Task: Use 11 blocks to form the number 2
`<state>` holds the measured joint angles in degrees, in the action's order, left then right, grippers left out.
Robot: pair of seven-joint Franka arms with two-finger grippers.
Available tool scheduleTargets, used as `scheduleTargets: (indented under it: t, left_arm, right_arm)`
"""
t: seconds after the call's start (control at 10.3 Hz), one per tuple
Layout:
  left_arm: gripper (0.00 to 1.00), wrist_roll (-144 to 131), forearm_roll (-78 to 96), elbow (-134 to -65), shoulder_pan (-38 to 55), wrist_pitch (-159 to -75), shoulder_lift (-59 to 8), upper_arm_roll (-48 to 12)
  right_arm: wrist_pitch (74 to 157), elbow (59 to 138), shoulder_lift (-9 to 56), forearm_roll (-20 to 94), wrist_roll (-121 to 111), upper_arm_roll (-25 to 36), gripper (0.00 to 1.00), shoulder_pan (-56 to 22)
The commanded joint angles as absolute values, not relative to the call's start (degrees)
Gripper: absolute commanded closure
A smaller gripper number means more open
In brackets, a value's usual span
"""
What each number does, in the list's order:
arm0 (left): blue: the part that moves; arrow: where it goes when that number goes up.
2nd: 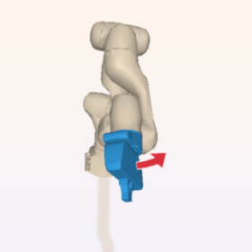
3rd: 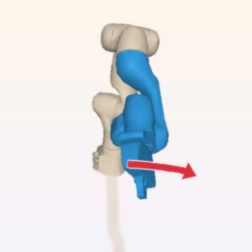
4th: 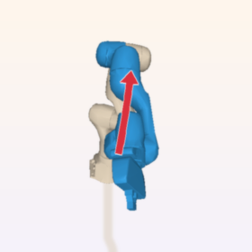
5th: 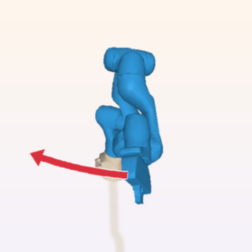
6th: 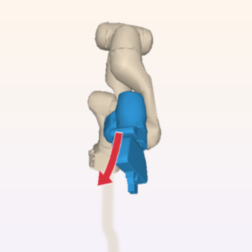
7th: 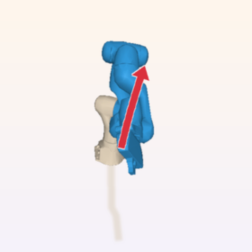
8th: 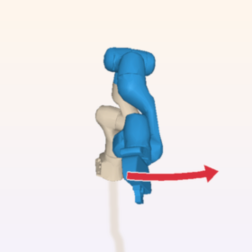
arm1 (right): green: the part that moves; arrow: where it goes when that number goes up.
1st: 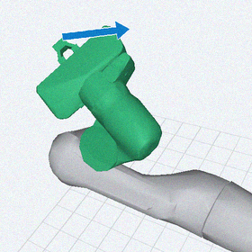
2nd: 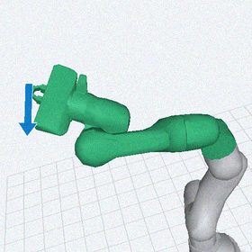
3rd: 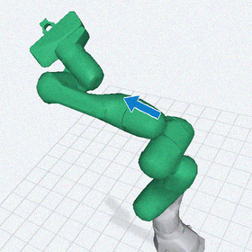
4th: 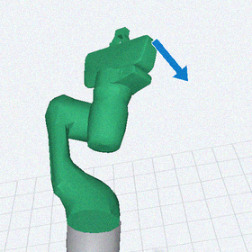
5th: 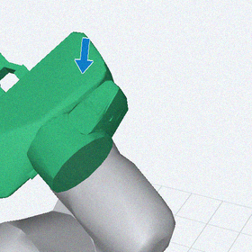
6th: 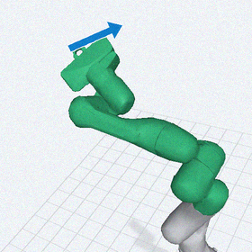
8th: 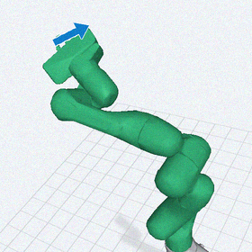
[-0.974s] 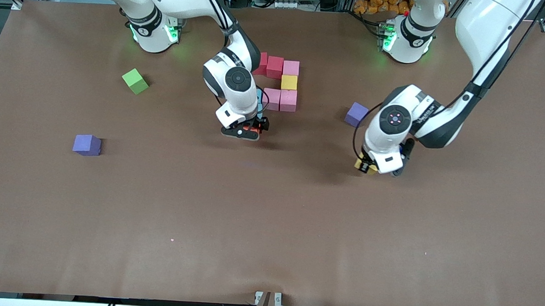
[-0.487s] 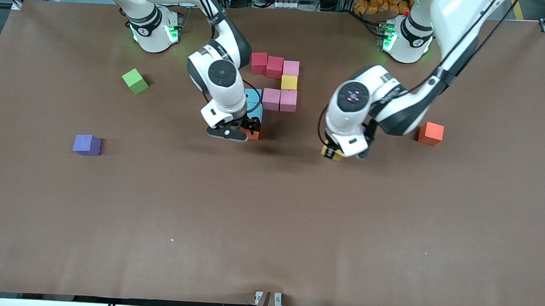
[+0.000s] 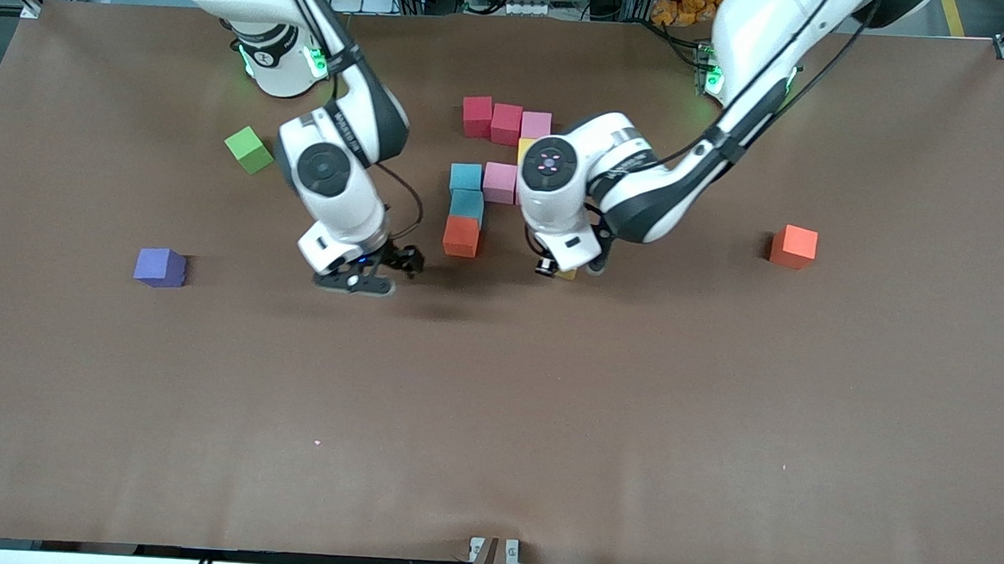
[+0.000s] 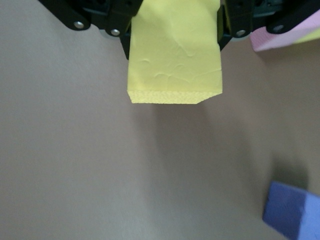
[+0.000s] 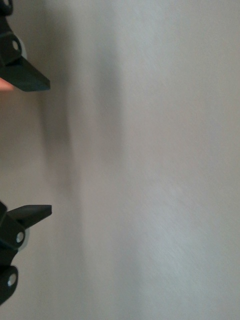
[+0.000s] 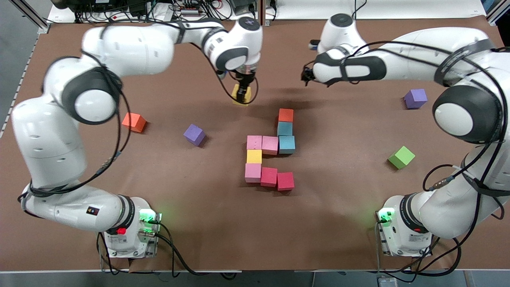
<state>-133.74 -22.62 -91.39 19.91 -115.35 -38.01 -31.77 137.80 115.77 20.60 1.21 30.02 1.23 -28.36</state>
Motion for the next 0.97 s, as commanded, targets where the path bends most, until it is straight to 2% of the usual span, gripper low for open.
scheduleTargets:
  t: [0.0, 0.39, 0.49, 0.68, 0.88]
  left_arm:
    - [0.62, -135.2, -19.3, -86.1, 25.1, -113.1, -40.3, -27.6]
    - [0.62, -141.8, -19.0, -83.7, 30.3, -113.3, -43.9, -25.8]
    - [0.64, -142.8, -18.8, -82.3, 32.6, -113.5, -44.6, -23.8]
    - [0.64, -144.4, -18.5, -80.9, 36.7, -113.8, -45.4, -20.1]
    - [0.65, -146.2, -18.5, -80.5, 37.3, -114.0, -46.5, -20.0]
  right_arm:
    - [136.9, 115.5, 20.7, 0.5, 24.2, 0.4, 0.0, -23.2]
    - [134.9, 115.5, 21.6, 0.5, 8.4, 0.4, 0.0, -12.9]
    - [133.6, 115.1, 21.5, 0.5, 3.9, 0.4, 0.0, -10.0]
    - [131.4, 115.1, 20.8, 0.5, 1.6, 0.4, 0.0, -4.2]
    - [128.5, 115.2, 18.9, 0.4, 0.5, 0.4, 0.0, 1.4]
